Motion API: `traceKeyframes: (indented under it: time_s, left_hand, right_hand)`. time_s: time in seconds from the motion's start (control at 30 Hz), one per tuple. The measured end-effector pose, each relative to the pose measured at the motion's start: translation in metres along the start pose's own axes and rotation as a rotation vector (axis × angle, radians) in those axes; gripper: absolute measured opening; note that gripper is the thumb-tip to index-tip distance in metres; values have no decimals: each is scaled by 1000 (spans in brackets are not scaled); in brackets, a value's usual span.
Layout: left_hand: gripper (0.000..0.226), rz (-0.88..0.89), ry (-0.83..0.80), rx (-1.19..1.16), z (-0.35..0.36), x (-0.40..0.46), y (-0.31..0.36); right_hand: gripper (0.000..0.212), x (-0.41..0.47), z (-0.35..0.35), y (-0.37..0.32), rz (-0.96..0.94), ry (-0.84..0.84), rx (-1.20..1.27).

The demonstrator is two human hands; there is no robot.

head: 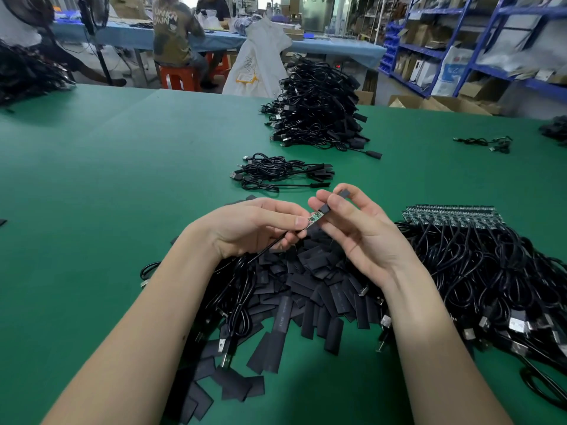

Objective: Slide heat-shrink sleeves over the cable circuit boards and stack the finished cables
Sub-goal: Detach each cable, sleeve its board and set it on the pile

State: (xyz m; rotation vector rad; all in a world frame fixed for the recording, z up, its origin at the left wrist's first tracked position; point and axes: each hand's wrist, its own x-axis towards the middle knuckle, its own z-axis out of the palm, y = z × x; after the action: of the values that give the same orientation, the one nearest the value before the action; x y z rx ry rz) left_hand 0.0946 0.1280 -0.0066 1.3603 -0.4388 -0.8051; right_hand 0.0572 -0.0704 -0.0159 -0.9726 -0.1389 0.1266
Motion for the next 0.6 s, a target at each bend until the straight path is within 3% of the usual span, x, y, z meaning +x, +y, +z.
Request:
traceKeyframes:
  time_s: [0.2,0.4,0.6]
  left_hand:
    - [9,-9,25,28,-3,1,-1]
    - [1,22,97,4,-4,3,-1]
    - [16,88,171,45,4,7,1]
  right_hand:
    - [26,-1,2,-1,45,13,2]
    - [25,2,7,1,1,54,-170]
    - [20,1,4,-1,-12,88,-140]
